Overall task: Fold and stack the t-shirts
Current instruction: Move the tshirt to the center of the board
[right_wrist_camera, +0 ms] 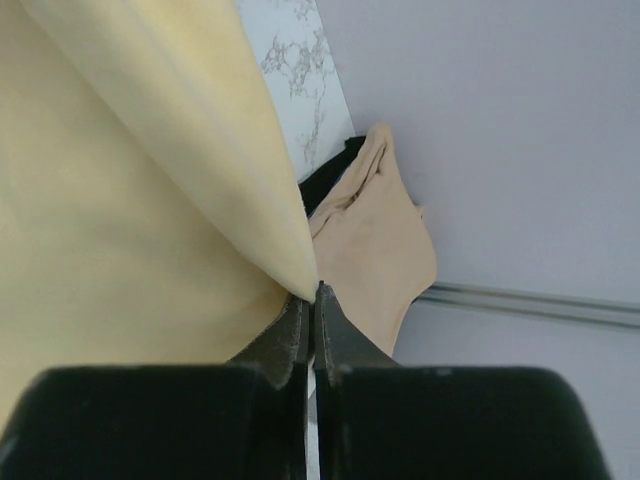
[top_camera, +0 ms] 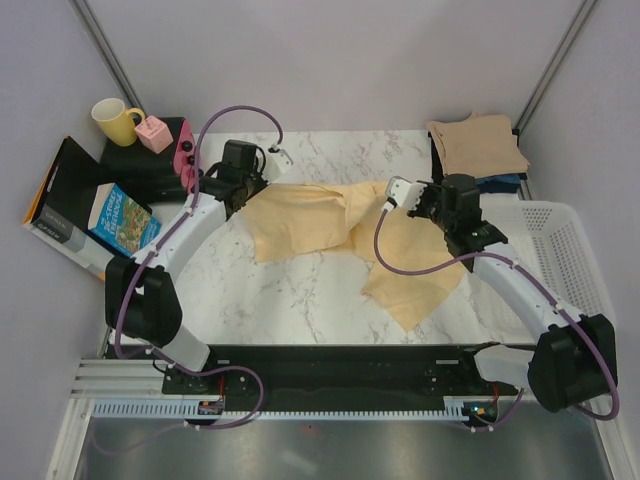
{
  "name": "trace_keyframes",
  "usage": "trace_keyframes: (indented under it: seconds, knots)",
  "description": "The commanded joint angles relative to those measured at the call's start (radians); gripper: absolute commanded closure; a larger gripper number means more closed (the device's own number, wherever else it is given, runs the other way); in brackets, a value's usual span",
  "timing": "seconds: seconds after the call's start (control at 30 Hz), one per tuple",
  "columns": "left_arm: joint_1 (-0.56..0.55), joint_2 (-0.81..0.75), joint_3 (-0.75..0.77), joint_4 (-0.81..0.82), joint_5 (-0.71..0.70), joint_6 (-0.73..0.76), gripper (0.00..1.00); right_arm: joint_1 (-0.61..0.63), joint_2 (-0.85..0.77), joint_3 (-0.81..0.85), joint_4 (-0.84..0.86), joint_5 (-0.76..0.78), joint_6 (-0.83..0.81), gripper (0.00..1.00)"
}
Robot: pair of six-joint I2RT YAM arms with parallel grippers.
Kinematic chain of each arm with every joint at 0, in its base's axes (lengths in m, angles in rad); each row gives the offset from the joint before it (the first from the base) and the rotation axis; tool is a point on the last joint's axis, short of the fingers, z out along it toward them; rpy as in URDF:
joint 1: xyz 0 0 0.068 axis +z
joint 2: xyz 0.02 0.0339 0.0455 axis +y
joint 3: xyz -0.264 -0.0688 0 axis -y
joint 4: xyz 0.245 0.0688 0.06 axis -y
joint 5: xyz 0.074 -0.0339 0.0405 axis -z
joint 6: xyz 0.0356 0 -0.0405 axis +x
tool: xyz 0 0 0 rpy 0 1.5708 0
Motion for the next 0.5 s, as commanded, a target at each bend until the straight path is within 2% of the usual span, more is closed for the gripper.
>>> trace_keyframes:
  seconds: [0.0,0.17,0.37,0.47]
  knots:
    - [0.059,-0.021,-0.042,-0.021,-0.116,0.067,0.98,-0.011,0.06,0.046,0.178,0.004,-0.043,1.0]
    - [0.093,-0.006,-0.076,-0.009,-0.137,0.088,0.98,-0.009,0.099,0.016,0.256,-0.011,-0.064,1.0]
    - [0.159,0.017,0.008,0.043,-0.156,0.077,0.98,-0.009,0.18,-0.023,0.566,0.059,-0.087,1.0]
    - [0.174,0.01,0.056,0.128,-0.18,0.114,0.98,-0.009,0.237,0.003,0.756,0.118,-0.067,1.0]
